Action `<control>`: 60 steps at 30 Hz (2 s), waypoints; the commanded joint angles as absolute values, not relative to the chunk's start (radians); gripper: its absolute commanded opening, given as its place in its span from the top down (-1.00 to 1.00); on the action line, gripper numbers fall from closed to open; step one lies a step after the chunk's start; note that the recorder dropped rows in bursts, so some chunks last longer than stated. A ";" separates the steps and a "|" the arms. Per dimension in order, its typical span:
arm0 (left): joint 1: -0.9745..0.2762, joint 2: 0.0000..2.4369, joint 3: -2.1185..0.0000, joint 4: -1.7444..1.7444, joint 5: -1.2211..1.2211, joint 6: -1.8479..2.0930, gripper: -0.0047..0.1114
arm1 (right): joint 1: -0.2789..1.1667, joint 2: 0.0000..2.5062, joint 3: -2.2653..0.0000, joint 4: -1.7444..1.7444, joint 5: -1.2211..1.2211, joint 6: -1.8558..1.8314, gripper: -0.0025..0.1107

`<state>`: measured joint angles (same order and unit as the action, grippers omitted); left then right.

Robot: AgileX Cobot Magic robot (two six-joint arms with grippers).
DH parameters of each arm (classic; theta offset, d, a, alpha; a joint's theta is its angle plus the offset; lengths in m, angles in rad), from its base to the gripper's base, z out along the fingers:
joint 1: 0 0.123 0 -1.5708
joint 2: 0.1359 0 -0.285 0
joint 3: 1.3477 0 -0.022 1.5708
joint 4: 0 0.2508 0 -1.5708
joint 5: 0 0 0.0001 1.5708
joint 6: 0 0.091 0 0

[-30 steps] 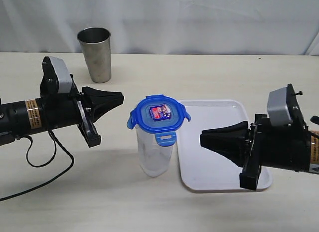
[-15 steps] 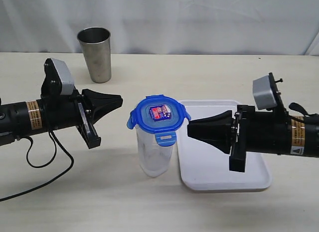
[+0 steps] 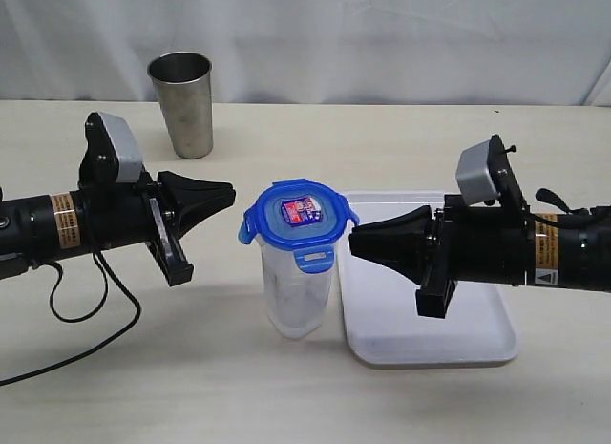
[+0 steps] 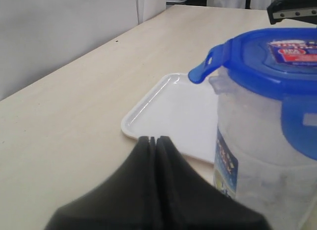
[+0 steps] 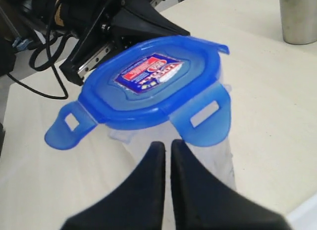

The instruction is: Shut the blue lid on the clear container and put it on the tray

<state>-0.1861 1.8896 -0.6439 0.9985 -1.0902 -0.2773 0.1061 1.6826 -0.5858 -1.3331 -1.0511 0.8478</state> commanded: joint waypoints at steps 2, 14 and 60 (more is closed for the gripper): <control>-0.193 1.882 -0.641 1.027 -1.119 -0.276 0.92 | 0.108 1.680 -0.592 -1.312 -1.003 0.828 0.88; -0.193 1.882 -0.641 1.036 -1.127 -0.289 0.92 | 0.108 1.680 -0.592 -1.237 -0.995 0.770 0.88; -0.193 1.882 -0.641 0.992 -1.157 -0.243 0.92 | 0.108 1.697 -0.592 -1.218 -1.016 0.705 0.88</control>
